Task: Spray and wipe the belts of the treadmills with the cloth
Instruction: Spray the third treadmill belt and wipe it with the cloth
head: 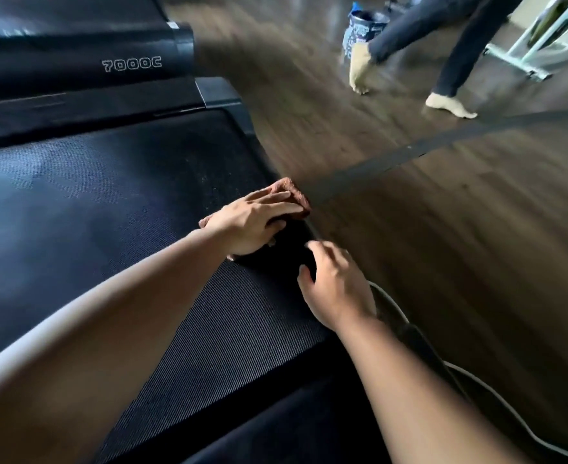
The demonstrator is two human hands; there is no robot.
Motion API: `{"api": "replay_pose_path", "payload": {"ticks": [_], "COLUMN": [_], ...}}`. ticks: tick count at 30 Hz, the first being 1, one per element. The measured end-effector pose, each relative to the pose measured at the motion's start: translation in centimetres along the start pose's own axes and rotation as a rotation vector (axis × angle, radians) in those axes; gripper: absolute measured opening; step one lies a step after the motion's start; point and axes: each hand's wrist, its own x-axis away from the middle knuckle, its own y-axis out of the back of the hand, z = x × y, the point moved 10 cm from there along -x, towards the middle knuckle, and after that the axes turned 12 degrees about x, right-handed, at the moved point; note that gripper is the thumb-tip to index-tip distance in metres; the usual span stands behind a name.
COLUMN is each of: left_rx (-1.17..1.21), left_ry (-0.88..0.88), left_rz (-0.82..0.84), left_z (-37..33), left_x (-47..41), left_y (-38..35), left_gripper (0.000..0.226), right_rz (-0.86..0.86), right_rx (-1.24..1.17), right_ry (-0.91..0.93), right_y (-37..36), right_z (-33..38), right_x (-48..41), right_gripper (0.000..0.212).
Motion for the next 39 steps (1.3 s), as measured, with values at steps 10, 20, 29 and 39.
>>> {"api": "replay_pose_path", "payload": {"ticks": [10, 20, 29, 39], "left_rx": [0.03, 0.045, 0.056, 0.284], "left_ry": [-0.074, -0.117, 0.08, 0.614], "left_rz": [0.048, 0.094, 0.019, -0.111], "left_z": [-9.5, -13.9, -14.4, -9.8], "left_x": [6.7, 13.1, 16.8, 22.4], "left_y": [-4.1, -5.5, -4.4, 0.3], "left_gripper": [0.049, 0.048, 0.049, 0.056], "right_rz": [0.002, -0.004, 0.068, 0.148], "right_rx": [0.141, 0.119, 0.112, 0.071], "right_ry": [-0.181, -0.185, -0.154, -0.104], "right_y": [0.6, 0.4, 0.3, 0.9], "right_z": [-3.6, -2.6, -1.9, -0.5], "right_x": [12.1, 16.9, 19.1, 19.8], "right_gripper": [0.051, 0.05, 0.056, 0.055]}}
